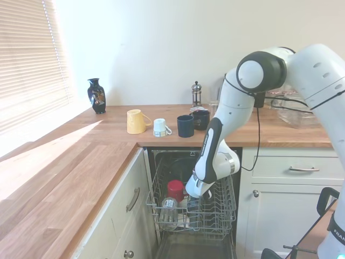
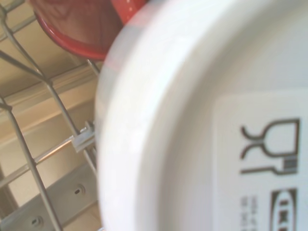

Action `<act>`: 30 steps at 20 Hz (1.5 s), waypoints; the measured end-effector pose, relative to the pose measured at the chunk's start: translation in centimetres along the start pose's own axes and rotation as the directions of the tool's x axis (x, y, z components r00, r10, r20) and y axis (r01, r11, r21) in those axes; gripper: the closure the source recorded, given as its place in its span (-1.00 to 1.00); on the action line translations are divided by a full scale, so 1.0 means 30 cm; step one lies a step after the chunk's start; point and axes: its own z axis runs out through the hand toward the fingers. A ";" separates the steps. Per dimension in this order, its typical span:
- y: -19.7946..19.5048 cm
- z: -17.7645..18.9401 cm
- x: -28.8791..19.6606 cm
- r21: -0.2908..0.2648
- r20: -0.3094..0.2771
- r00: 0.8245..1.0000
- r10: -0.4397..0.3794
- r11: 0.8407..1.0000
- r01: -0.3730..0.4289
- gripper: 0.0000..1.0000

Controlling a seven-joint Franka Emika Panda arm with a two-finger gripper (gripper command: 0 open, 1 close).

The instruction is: Unload a mug from dishwasher

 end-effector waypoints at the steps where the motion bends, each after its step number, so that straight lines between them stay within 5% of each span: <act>1: -0.005 -0.013 -0.007 -0.005 -0.009 1.000 -0.005 1.000 0.005 1.00; 18: -0.045 -0.212 -0.153 -0.074 -0.126 0.991 -0.038 0.997 0.029 1.00; 30: -0.070 -0.347 -0.269 -0.065 -0.188 0.981 -0.042 0.997 0.031 1.00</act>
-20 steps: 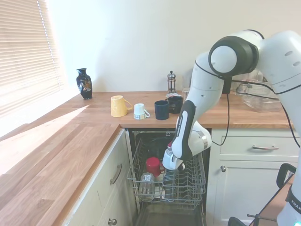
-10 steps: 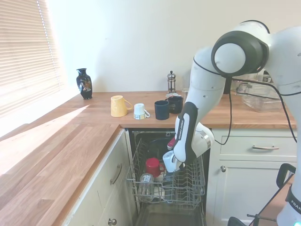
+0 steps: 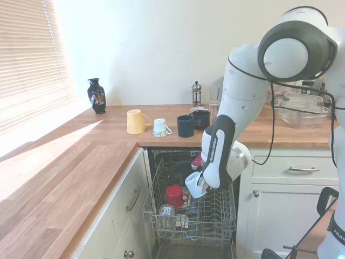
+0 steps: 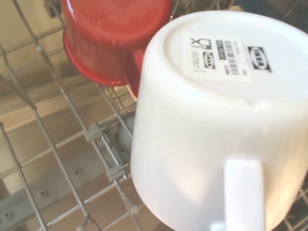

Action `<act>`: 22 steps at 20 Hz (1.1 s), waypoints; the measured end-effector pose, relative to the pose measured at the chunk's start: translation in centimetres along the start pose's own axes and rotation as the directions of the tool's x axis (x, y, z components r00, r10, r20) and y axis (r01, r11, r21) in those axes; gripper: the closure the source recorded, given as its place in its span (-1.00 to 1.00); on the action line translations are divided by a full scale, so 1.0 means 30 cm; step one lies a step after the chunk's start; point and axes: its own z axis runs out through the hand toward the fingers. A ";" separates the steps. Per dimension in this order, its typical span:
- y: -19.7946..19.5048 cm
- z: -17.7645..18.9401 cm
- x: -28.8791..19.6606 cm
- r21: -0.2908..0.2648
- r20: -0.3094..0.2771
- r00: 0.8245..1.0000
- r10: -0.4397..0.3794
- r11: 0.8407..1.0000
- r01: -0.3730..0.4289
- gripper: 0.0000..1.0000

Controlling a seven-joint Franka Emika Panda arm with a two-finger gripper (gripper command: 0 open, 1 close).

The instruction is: Unload a mug from dishwasher

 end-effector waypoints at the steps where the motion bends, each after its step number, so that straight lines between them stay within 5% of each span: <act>1: -0.001 -0.019 -0.002 0.004 -0.007 1.000 0.001 1.000 -0.001 1.00; 22: -0.011 -0.342 -0.014 0.092 -0.088 0.994 0.071 0.994 -0.063 1.00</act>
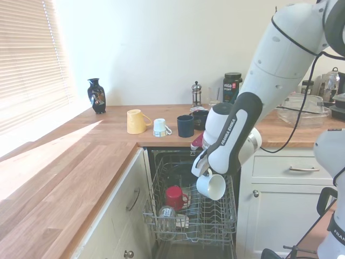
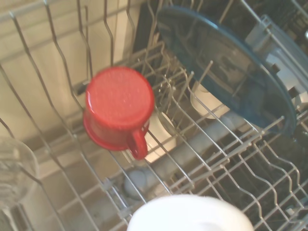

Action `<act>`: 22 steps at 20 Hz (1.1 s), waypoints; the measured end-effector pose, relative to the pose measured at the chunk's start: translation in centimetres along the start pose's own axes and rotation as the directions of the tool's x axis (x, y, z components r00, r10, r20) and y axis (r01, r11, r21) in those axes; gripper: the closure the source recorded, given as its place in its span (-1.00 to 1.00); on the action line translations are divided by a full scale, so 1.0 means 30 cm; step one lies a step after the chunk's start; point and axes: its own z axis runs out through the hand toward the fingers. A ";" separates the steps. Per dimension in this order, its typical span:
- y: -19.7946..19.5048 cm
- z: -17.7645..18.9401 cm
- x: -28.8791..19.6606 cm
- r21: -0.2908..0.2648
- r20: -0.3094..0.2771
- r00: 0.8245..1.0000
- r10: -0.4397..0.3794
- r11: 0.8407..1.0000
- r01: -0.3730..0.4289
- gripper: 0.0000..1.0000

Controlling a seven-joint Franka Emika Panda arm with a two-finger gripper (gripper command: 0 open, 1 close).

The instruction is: Unload a mug from dishwasher

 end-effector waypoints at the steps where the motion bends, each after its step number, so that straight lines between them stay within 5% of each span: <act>1: -0.006 -0.019 0.007 0.011 -0.004 1.000 0.016 1.000 -0.016 1.00; 10: 0.019 -0.173 0.114 0.084 0.003 0.987 0.163 0.983 -0.163 1.00; 22: 0.249 -0.297 0.345 0.032 -0.001 0.960 0.282 0.959 -0.281 1.00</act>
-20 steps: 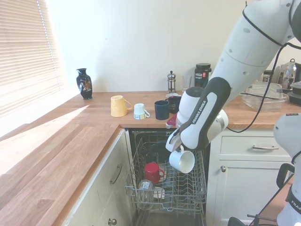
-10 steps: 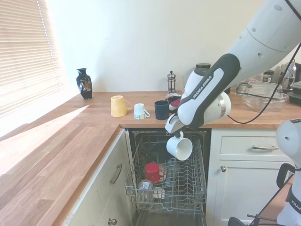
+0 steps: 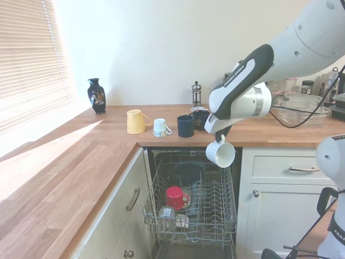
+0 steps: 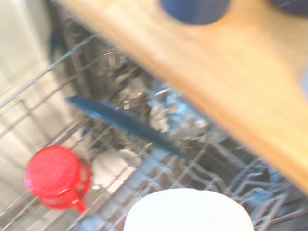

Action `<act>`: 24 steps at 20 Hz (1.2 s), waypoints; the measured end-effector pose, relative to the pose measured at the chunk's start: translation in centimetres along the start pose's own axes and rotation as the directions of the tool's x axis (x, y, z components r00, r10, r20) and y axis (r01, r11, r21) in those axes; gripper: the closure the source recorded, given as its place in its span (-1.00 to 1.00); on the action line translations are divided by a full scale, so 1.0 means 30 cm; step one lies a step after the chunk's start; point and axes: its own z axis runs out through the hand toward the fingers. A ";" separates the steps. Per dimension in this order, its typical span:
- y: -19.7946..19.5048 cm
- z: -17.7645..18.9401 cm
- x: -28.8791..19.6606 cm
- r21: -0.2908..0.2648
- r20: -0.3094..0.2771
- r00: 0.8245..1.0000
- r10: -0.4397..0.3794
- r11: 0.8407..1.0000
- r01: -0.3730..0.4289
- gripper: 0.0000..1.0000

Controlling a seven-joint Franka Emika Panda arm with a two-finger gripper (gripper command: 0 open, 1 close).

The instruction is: Unload a mug from dishwasher

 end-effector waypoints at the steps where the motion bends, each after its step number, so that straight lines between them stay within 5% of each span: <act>1: -0.010 -0.008 0.027 -0.004 -0.004 1.000 0.004 1.000 -0.004 1.00; 24: -0.248 0.079 0.413 -0.111 -0.006 0.999 -0.035 0.993 0.034 1.00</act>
